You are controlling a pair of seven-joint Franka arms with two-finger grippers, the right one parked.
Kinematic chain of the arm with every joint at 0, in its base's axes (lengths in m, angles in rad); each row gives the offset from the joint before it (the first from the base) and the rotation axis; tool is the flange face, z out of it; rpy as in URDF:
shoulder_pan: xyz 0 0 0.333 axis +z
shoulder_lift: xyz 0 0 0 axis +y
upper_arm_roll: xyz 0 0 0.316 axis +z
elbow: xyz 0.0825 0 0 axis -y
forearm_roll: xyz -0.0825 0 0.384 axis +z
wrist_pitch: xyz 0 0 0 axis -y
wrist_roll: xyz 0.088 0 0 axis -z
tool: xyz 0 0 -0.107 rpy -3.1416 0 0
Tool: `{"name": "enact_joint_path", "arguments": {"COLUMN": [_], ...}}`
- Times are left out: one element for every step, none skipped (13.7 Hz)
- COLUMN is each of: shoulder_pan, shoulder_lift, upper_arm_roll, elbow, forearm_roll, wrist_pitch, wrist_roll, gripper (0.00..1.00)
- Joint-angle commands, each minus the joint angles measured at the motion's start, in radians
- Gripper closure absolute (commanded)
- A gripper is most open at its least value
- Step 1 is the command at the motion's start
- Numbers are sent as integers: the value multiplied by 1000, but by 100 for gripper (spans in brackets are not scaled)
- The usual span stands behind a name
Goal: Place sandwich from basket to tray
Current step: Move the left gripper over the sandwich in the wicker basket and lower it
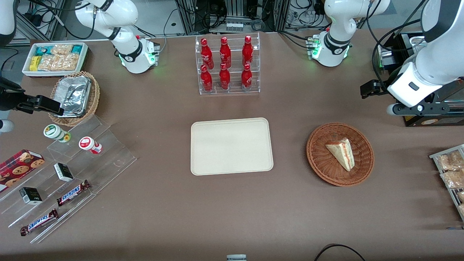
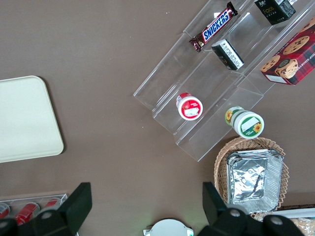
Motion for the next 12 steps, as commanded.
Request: {"name": "enact_joint_path", "arguments": {"shoulder_pan": [16, 20, 20, 19, 17, 16, 16, 16, 16, 14, 12, 14], "shoulder_lift": [-6, -3, 4, 18, 32, 50, 64, 66, 66, 69, 70, 69], "upper_arm_roll": [-9, -10, -10, -10, -10, -12, -12, -12, -12, -12, -12, -12], "elbow": [10, 10, 9, 1, -4, -10, -30, -65, -106, -141, -177, -221], "forearm_roll": [-12, -12, -15, -17, -17, -16, -16, -12, -11, -9, -8, -8], "wrist_pitch": [-22, -25, -17, -1, 9, 33, 59, 97, 148, 189, 235, 300], "wrist_roll": [26, 26, 26, 25, 13, 11, 11, 11, 11, 11, 11, 11], "gripper": [0, 0, 0, 0, 0, 0, 0, 0, 0, 0, 0, 0]}}
